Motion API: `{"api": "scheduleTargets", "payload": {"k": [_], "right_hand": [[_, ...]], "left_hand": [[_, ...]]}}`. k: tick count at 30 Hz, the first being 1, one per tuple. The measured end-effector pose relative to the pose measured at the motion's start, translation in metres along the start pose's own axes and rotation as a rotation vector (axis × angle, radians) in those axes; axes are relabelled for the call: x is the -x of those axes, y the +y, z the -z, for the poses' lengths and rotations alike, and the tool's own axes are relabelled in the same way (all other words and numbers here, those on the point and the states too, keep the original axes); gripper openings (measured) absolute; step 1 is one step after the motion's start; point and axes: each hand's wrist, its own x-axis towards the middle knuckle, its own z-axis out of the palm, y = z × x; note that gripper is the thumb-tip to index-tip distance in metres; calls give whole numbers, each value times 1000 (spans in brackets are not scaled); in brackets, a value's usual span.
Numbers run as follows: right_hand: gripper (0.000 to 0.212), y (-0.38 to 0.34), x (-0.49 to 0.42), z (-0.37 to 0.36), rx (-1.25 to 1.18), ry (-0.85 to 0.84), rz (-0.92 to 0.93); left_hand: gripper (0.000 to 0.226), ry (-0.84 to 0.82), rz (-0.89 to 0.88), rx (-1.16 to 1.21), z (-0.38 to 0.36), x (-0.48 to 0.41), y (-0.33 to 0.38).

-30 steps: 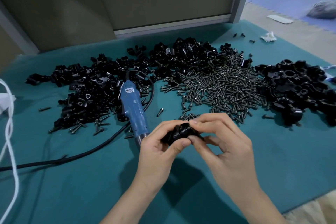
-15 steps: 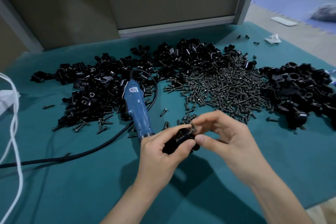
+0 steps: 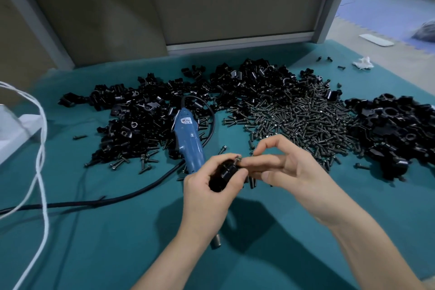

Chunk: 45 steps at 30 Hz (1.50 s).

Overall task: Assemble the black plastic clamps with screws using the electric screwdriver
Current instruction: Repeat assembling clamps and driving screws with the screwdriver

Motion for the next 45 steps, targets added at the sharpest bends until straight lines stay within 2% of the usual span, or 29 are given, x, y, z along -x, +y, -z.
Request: {"api": "scheduleTargets", "payload": {"k": [2, 5, 7, 10, 11, 14, 17, 19, 21, 23, 26, 27, 31, 34, 38, 42, 45], "right_hand": [[21, -2, -9, -6, -118, -25, 9], [10, 10, -37, -18, -316, 217, -57], [6, 24, -66, -29, -106, 352, -168], [50, 38, -105, -46, 371, 210, -366], [54, 39, -115, -52, 466, 160, -400], [36, 37, -135, -64, 504, 84, -454], [37, 36, -134, -63, 301, 119, -520], [48, 32, -128, -57, -65, 168, -500], [51, 23, -121, -46, -497, 230, -375], [45, 7, -115, -31, -833, 245, -232], [54, -16, -113, -12, -1300, 91, -35], [52, -22, -114, -6, -1391, 70, 21], [54, -29, -124, 3, -1377, 209, 151], [50, -23, -131, 0, -1509, 209, 178], [48, -15, -140, -4, -1521, 206, 174], [43, -5, -144, -4, -1252, 312, 127], [34, -2, -145, -6, -1082, 339, 133]], "left_hand": [[24, 80, -14, -44, 6, -4, 1], [23, 156, -38, -70, 21, -7, 1], [23, 191, -37, -84, 34, -8, -1], [21, 213, -26, -110, 53, -8, -5], [20, 212, -25, -112, 58, -8, -7], [13, 208, -19, -132, 69, -8, -11], [17, 213, -14, -149, 74, -6, -15], [20, 225, -19, -156, 74, -6, -16], [19, 229, 4, -145, 73, -5, -17], [19, 212, 56, -94, 71, -4, -16], [12, 165, 146, 2, 67, -4, -14], [10, 147, 169, 38, 67, -4, -14], [20, 56, 220, 143, 67, -5, -9], [9, 24, 268, 221, 67, -7, -6], [21, -38, 291, 264, 67, -8, -10], [21, -78, 283, 257, 67, -8, -13], [11, -95, 287, 266, 68, -8, -13]]}}
